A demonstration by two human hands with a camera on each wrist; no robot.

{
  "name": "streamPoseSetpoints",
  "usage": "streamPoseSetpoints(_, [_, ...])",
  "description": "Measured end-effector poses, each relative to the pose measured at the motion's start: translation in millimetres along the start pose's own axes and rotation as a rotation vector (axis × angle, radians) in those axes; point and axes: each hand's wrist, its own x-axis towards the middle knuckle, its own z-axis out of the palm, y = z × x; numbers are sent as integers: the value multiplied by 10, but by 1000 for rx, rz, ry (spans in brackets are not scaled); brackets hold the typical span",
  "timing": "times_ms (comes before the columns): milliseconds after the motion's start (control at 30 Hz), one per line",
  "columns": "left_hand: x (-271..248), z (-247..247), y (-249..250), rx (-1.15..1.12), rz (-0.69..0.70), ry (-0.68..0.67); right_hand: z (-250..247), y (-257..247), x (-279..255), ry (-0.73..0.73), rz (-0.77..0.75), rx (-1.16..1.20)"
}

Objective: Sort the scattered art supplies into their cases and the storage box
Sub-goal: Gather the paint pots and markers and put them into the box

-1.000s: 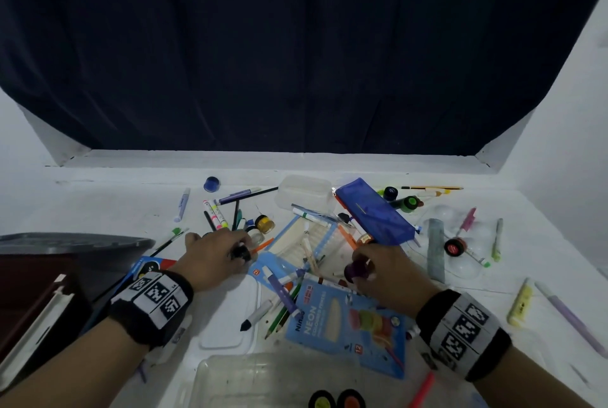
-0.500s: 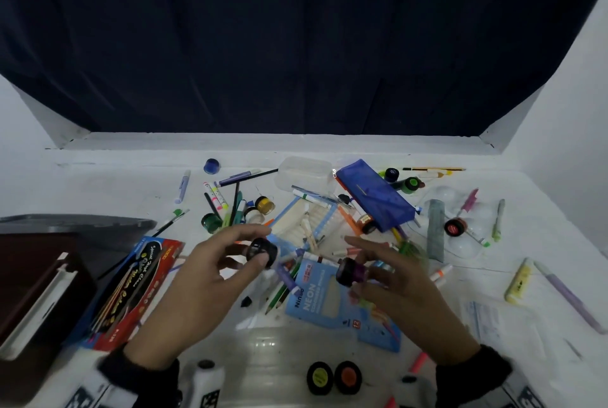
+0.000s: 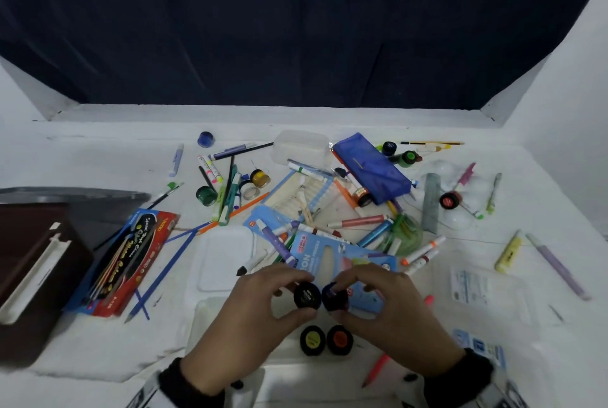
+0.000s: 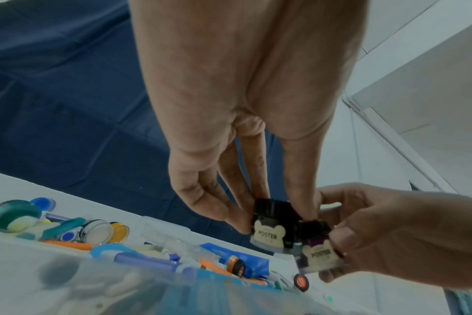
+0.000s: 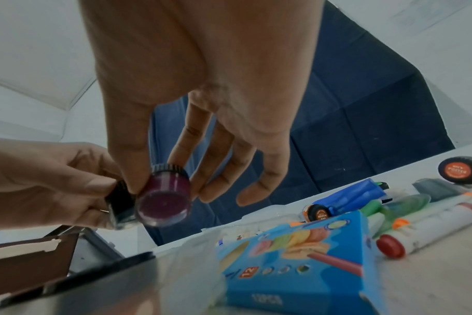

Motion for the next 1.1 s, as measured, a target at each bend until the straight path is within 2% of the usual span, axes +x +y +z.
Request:
streamPoseSetpoints(433, [-6,216,-61,141,-33,-117,46,157,-6,-133,-66,-140])
streamPoseSetpoints(733, [-10,234,1,240,-41,-215,31,139,36,-250,-13,-243])
streamPoseSetpoints(933, [-20,200,3,262,-46,-162,-32,86,158,-288,3,-316])
streamPoseSetpoints(1100, [-21,201,-22,306,-81,-134,-29,34,270,-413,30,-442])
